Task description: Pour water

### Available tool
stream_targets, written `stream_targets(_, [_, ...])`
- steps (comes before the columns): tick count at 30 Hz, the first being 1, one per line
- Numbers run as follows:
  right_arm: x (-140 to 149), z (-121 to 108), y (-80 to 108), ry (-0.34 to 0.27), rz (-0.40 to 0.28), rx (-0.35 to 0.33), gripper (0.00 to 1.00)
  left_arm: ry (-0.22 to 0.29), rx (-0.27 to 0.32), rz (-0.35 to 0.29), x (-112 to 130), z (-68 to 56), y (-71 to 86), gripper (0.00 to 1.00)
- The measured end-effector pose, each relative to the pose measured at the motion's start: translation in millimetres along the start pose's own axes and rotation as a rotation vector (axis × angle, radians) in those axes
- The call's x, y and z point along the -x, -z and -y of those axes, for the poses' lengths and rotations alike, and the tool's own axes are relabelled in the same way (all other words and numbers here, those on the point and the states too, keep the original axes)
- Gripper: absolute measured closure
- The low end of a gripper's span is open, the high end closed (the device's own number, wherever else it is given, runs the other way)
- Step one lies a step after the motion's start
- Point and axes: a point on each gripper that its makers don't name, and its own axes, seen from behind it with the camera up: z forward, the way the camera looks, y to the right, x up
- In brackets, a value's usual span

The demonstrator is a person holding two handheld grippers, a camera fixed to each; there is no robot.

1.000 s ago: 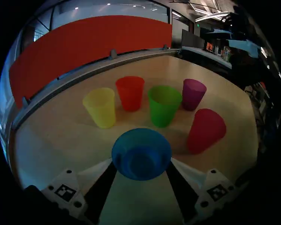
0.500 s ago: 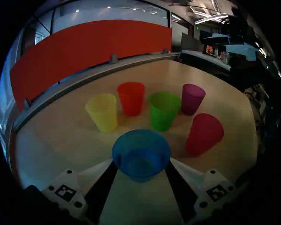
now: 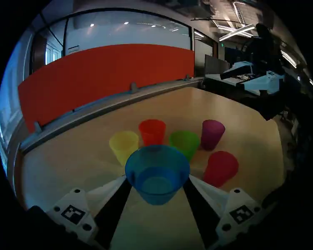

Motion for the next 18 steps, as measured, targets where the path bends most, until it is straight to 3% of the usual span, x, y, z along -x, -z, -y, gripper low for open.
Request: stream_targets(18, [4,5,-9.3,0.005,0.019,-0.008,0.0,0.013,-0.052,-0.242,-80,7.6,44.4,0.17])
